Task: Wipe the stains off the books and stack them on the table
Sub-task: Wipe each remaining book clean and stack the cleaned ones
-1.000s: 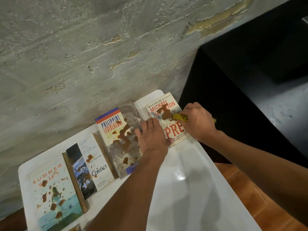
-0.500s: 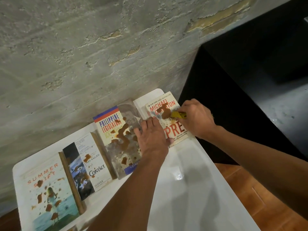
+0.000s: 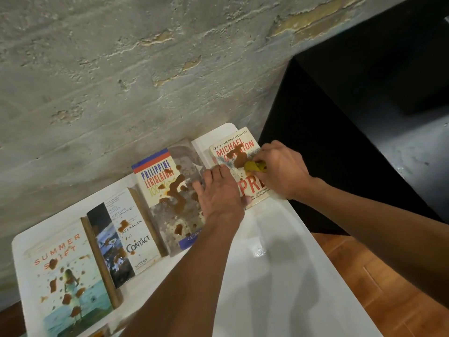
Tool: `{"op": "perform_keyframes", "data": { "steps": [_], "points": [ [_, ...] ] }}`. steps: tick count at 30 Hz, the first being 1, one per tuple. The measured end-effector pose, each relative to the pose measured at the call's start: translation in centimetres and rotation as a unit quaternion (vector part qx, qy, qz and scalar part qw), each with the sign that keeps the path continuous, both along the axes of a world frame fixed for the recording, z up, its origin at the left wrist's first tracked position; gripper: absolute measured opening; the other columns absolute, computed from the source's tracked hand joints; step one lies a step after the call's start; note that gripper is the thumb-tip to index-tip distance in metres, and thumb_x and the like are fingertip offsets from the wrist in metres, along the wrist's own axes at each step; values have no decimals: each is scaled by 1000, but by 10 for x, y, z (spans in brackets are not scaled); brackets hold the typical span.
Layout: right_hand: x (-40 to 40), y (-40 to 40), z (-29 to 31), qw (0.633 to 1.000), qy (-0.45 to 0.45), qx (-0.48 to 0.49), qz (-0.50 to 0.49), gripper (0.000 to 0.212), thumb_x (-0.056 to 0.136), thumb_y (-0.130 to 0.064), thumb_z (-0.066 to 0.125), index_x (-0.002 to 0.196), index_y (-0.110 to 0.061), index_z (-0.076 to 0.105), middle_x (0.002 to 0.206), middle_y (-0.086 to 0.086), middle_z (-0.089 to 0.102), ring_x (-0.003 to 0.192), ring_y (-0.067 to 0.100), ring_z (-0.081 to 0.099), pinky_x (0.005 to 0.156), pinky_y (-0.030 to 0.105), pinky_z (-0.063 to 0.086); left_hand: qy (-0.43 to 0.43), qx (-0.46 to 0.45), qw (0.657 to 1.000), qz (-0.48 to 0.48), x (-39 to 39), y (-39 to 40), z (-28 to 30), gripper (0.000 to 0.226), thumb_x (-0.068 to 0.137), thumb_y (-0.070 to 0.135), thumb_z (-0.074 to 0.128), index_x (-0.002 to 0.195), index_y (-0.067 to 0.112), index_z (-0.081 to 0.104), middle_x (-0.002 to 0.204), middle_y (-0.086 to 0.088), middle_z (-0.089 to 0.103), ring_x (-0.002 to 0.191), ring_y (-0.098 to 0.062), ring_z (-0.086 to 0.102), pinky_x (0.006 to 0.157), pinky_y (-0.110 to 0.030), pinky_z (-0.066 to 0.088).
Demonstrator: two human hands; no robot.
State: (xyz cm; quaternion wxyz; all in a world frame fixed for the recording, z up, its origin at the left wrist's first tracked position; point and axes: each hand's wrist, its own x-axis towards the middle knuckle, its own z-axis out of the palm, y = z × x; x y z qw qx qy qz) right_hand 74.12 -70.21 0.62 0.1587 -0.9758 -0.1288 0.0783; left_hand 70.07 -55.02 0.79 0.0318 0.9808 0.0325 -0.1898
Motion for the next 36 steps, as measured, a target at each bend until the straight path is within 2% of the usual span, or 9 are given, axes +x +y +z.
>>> {"op": "perform_keyframes", "data": {
  "steps": [2,7,11,15,19,26,30,33,36],
  "points": [
    [5,0,1,999,-14,9,-48,42,91,-45,68,126,-24,68,117,-7,65,103,9,53,77,26,53,0,-8,1000,3,0,-1,1,87,82,63,69,144,17,29,150,-4,38,140,-26,28,112,-46,23],
    [-3,4,0,1000,12,0,14,39,90,-46,68,124,-27,67,125,-8,64,111,10,53,81,25,52,-6,-1,1000,1,-1,1,0,88,82,64,69,144,16,29,149,-5,40,139,-26,30,111,-46,22],
    [2,7,1,998,-2,14,-65,37,89,-44,70,121,-25,69,116,-8,65,101,9,53,75,25,52,5,-2,1000,4,-1,-1,2,89,82,63,69,144,16,28,150,-5,38,140,-27,29,113,-47,22],
    [-6,6,4,1000,17,-9,4,35,91,-44,67,121,-24,68,124,-7,64,110,10,54,77,27,53,0,12,1000,-6,-2,-2,1,90,82,64,68,144,15,28,149,-6,39,140,-27,29,112,-48,24],
    [4,4,5,997,7,9,-81,37,90,-43,69,120,-22,68,114,-7,65,96,8,54,72,23,52,7,7,1000,-3,-2,-3,2,91,82,64,68,145,14,26,150,-6,38,140,-27,28,112,-48,23],
    [3,6,1,994,6,26,-102,35,90,-44,70,118,-24,69,112,-7,66,93,9,59,72,26,56,5,4,1000,-4,1,-2,1,91,81,65,69,145,15,26,150,-6,38,141,-27,28,113,-49,23],
    [-2,9,-1,999,12,6,-31,34,89,-48,68,115,-26,69,117,-8,67,100,9,60,73,25,55,4,12,1000,-10,0,-1,1,92,82,65,67,146,15,25,151,-6,38,142,-28,28,114,-49,23],
    [8,7,1,995,-4,22,-99,34,90,-46,69,115,-24,70,109,-8,66,92,10,60,72,26,56,9,6,1000,-6,1,-2,2,91,83,65,67,146,15,25,151,-6,37,142,-28,27,115,-49,22],
    [-1,10,-1,999,5,11,-46,35,88,-47,70,114,-24,70,115,-8,67,99,12,61,74,30,58,11,5,1000,-5,-1,-3,2,92,82,64,68,146,14,25,151,-6,37,141,-28,27,114,-49,23]
  ]
}}
